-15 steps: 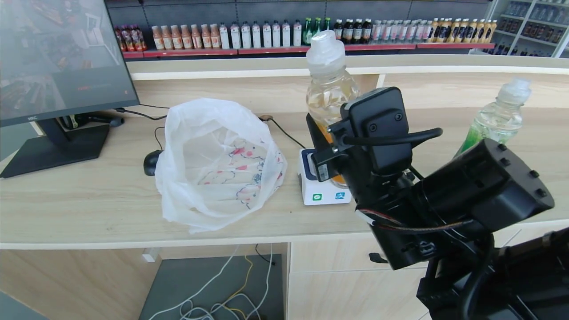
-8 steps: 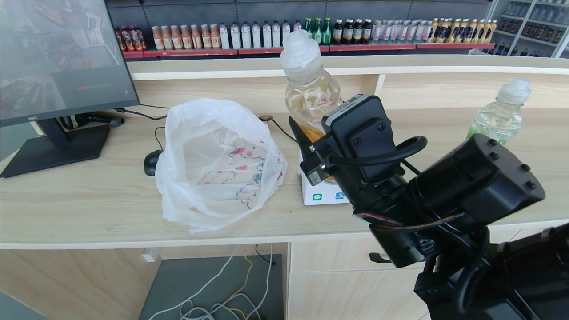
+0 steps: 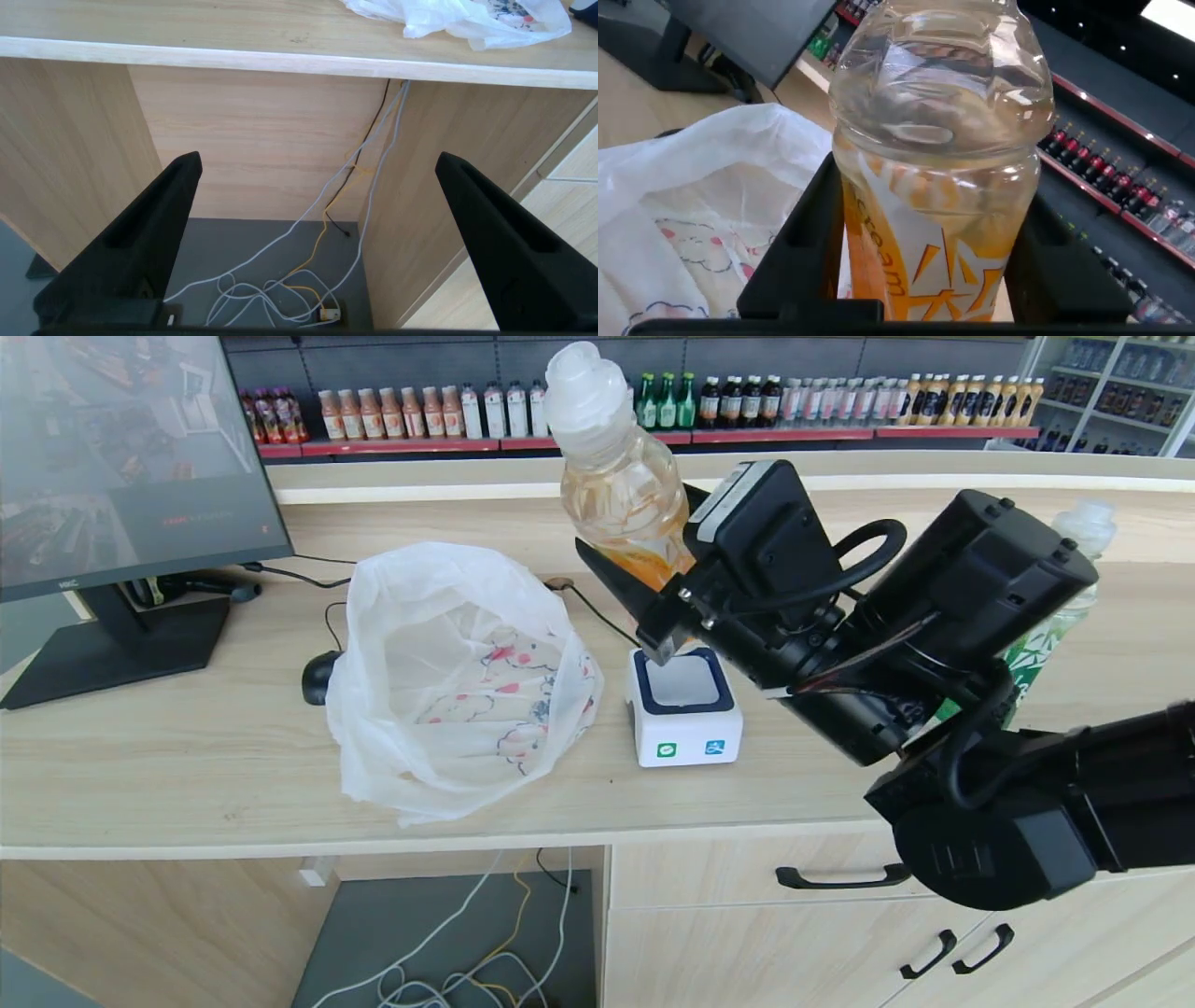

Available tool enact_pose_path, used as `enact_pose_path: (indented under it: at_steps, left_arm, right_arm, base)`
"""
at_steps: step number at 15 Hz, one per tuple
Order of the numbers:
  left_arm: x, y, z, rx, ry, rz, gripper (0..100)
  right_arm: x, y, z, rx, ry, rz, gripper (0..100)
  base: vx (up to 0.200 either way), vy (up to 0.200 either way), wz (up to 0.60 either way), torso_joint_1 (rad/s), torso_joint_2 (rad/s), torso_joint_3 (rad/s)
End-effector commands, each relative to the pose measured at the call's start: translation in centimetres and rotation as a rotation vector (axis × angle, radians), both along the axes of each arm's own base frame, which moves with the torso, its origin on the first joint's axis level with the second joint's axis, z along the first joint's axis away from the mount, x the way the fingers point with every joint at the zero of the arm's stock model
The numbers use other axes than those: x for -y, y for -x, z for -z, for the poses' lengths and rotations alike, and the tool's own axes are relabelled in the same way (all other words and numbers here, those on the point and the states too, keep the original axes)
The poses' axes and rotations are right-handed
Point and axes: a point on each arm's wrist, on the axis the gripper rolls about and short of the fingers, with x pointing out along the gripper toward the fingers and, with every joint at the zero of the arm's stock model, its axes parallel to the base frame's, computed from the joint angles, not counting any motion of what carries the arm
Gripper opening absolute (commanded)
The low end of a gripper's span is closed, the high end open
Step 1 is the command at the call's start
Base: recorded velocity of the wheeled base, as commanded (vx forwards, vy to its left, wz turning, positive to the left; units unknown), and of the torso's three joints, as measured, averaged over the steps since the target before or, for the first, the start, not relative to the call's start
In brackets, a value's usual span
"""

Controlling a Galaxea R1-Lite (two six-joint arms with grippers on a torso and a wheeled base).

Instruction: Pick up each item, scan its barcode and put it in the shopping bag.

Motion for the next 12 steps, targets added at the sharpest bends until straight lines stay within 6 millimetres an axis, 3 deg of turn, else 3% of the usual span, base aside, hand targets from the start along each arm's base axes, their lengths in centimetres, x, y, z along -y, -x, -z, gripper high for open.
enact_pose_path:
  at_steps: [1,5,12]
  left_arm:
    - [0.0,0.0,0.0,0.001,0.000,-0.001,100]
    - [0.0,0.0,0.0,0.001,0.000,0.000,100]
    - [0.0,0.0,0.0,0.001,0.000,-0.001,100]
  right_arm:
    - [0.9,-0.6,-0.5,0.031,0.014,-0.026,0]
    - [2.2,-1.6,-0.2,0.084,0.087,-0.116,0]
    - [1.9,-2.8,2.2,0.217,0.256,-0.155,0]
  base:
    - [0.000,0.000,0.00,0.000,0.00,0.000]
    - [0.000,0.000,0.00,0.000,0.00,0.000]
    - [0.000,0.000,0.00,0.000,0.00,0.000]
